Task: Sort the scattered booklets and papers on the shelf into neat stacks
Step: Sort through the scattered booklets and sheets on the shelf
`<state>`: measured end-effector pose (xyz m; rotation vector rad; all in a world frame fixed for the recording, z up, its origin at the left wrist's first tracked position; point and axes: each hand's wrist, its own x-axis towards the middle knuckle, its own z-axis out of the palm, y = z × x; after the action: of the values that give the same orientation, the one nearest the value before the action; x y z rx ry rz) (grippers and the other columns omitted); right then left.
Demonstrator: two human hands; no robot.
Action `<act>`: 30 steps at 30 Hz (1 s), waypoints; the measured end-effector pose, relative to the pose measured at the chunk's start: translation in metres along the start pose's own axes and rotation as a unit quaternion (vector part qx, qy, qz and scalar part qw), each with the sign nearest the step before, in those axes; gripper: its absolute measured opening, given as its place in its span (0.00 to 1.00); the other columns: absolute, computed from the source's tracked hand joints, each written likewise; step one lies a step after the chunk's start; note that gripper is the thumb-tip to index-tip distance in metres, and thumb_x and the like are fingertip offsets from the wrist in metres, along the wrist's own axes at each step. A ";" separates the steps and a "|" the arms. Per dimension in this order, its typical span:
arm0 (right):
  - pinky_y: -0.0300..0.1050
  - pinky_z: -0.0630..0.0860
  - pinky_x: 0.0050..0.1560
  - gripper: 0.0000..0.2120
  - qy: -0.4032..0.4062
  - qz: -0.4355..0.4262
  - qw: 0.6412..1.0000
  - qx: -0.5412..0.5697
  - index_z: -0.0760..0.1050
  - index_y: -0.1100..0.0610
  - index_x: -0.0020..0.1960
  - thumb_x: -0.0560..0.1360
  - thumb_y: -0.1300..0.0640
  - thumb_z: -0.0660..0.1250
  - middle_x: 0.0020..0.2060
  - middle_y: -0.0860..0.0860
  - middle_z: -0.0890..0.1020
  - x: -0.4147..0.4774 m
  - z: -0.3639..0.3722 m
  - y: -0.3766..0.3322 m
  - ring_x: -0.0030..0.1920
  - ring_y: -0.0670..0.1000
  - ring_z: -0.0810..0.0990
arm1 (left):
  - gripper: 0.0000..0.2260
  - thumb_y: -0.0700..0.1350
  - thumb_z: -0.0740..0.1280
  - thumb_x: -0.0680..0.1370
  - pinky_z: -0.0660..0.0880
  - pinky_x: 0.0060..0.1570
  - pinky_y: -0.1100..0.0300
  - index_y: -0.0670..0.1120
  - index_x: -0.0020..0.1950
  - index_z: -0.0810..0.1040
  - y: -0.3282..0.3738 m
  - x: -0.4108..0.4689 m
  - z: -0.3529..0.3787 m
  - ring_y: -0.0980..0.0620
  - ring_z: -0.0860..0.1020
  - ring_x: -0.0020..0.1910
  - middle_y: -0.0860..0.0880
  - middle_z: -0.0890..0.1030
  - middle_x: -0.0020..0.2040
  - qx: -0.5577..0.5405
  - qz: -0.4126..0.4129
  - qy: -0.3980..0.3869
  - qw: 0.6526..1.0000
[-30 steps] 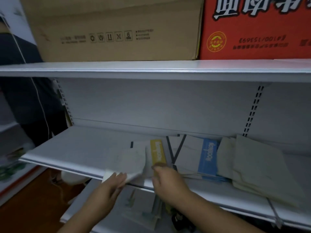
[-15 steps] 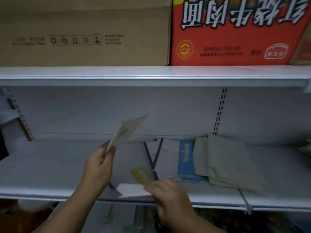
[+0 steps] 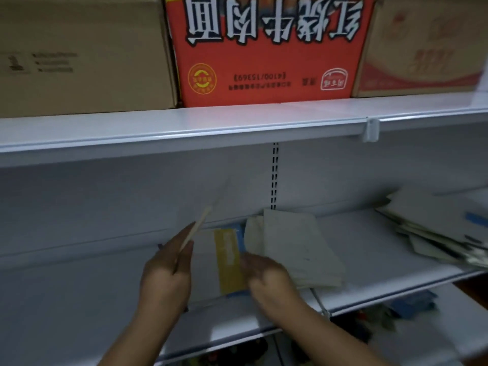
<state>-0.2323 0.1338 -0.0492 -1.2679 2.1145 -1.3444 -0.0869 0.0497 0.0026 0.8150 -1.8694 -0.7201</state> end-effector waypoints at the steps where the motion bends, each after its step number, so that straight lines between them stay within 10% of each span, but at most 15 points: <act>1: 0.44 0.73 0.58 0.21 0.103 0.067 0.982 0.145 0.75 0.62 0.62 0.79 0.48 0.55 0.54 0.55 0.81 0.001 -0.019 0.007 0.53 0.55 0.79 | 0.13 0.41 0.61 0.79 0.66 0.59 0.67 0.54 0.62 0.74 0.000 -0.002 0.014 0.57 0.72 0.56 0.58 0.73 0.56 0.007 0.015 -0.030 0.999; 5: 0.48 0.76 0.40 0.17 0.153 0.198 0.876 0.413 0.71 0.59 0.57 0.80 0.47 0.53 0.49 0.57 0.79 0.024 -0.109 0.028 0.42 0.55 0.79 | 0.23 0.55 0.48 0.75 0.60 0.67 0.64 0.56 0.68 0.69 0.008 -0.007 0.091 0.51 0.68 0.70 0.55 0.71 0.68 0.097 0.083 -0.219 0.967; 9: 0.48 0.72 0.64 0.18 0.036 0.218 0.975 -0.018 0.78 0.64 0.58 0.75 0.51 0.66 0.60 0.60 0.79 0.042 -0.143 0.067 0.60 0.57 0.78 | 0.24 0.63 0.55 0.76 0.50 0.74 0.53 0.60 0.72 0.62 0.031 -0.009 0.157 0.55 0.55 0.75 0.58 0.60 0.75 0.279 0.074 -0.403 0.869; 11: 0.42 0.67 0.66 0.21 0.010 0.189 0.971 -0.148 0.73 0.58 0.65 0.75 0.50 0.65 0.66 0.54 0.75 0.043 -0.146 0.087 0.66 0.53 0.73 | 0.23 0.61 0.62 0.75 0.54 0.70 0.63 0.58 0.68 0.68 0.030 0.000 0.167 0.57 0.61 0.72 0.58 0.65 0.73 0.209 0.014 -0.350 0.913; 14: 0.47 0.68 0.68 0.29 0.008 0.223 0.975 -0.005 0.63 0.54 0.72 0.74 0.47 0.66 0.71 0.53 0.68 0.042 -0.148 0.109 0.68 0.54 0.70 | 0.18 0.54 0.63 0.77 0.64 0.57 0.68 0.53 0.66 0.72 0.011 0.025 0.166 0.57 0.71 0.61 0.55 0.71 0.68 0.090 -0.089 -0.224 0.966; 18: 0.54 0.75 0.62 0.33 -0.041 0.239 0.968 0.071 0.68 0.51 0.69 0.68 0.39 0.69 0.65 0.51 0.75 0.053 -0.147 0.127 0.60 0.54 0.77 | 0.24 0.57 0.60 0.77 0.70 0.56 0.61 0.50 0.71 0.65 -0.014 0.048 0.177 0.49 0.74 0.61 0.49 0.73 0.68 0.147 -0.188 -0.252 0.938; 23: 0.55 0.78 0.57 0.10 -0.036 0.191 0.971 0.139 0.76 0.49 0.56 0.75 0.56 0.66 0.54 0.51 0.82 0.058 -0.159 0.130 0.52 0.53 0.81 | 0.33 0.66 0.54 0.75 0.63 0.68 0.48 0.49 0.75 0.57 -0.005 0.057 0.206 0.40 0.62 0.71 0.43 0.66 0.72 0.286 -0.220 -0.237 0.902; 30: 0.60 0.77 0.58 0.15 -0.015 0.189 0.958 0.216 0.80 0.49 0.50 0.76 0.66 0.60 0.49 0.52 0.85 0.059 -0.164 0.148 0.50 0.55 0.83 | 0.33 0.66 0.56 0.74 0.65 0.66 0.50 0.44 0.70 0.64 0.002 0.058 0.220 0.41 0.65 0.69 0.42 0.68 0.70 0.326 -0.204 -0.230 0.894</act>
<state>-0.4490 0.1995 -0.0821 -0.6652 1.7855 -1.4846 -0.3075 0.0349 -0.0502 1.6142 -2.4519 -0.5596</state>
